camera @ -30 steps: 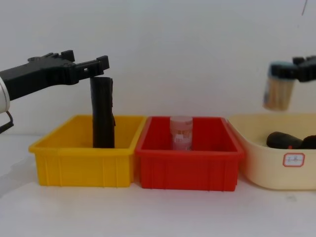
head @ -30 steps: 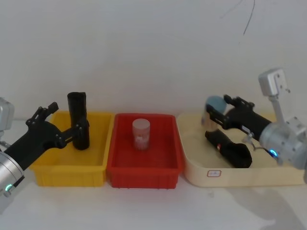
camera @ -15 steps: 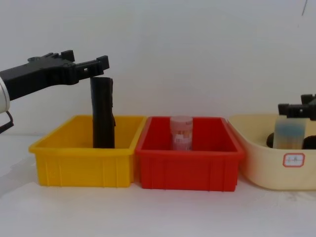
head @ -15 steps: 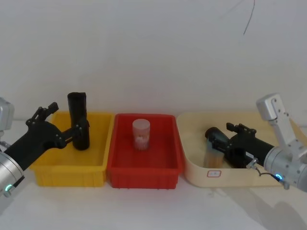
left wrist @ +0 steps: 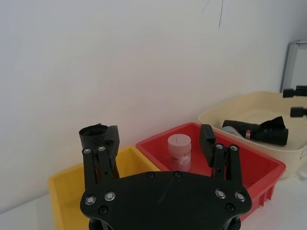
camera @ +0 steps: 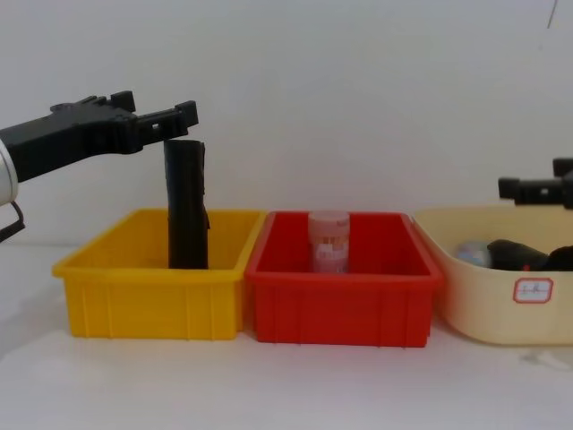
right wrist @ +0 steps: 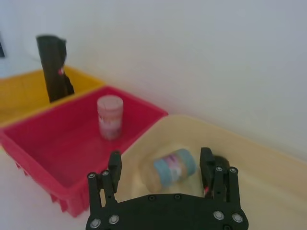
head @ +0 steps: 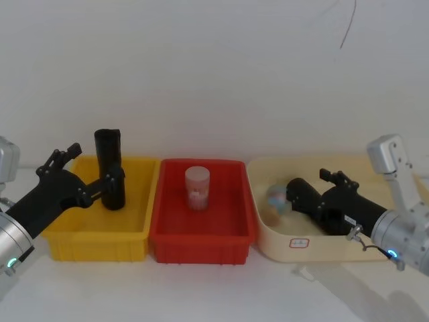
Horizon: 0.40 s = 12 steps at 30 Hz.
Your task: Pick up the garbage bag with the one hand and transfer it to the other hand.
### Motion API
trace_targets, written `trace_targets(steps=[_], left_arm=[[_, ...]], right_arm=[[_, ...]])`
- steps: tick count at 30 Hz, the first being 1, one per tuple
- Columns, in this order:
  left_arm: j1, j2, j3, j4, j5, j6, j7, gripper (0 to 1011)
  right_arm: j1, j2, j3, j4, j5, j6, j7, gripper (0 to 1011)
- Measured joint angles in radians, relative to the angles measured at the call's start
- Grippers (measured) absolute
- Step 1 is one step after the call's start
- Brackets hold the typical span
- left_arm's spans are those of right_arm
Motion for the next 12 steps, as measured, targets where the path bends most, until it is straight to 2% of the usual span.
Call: trace_targets(steps=[12], left_arm=[[0.000, 0.000, 0.000, 0.000, 0.000, 0.000, 0.000, 1000]], right_arm=[[-0.062, -0.003, 0.057, -0.103, 0.068, -0.068, -0.011, 1000]])
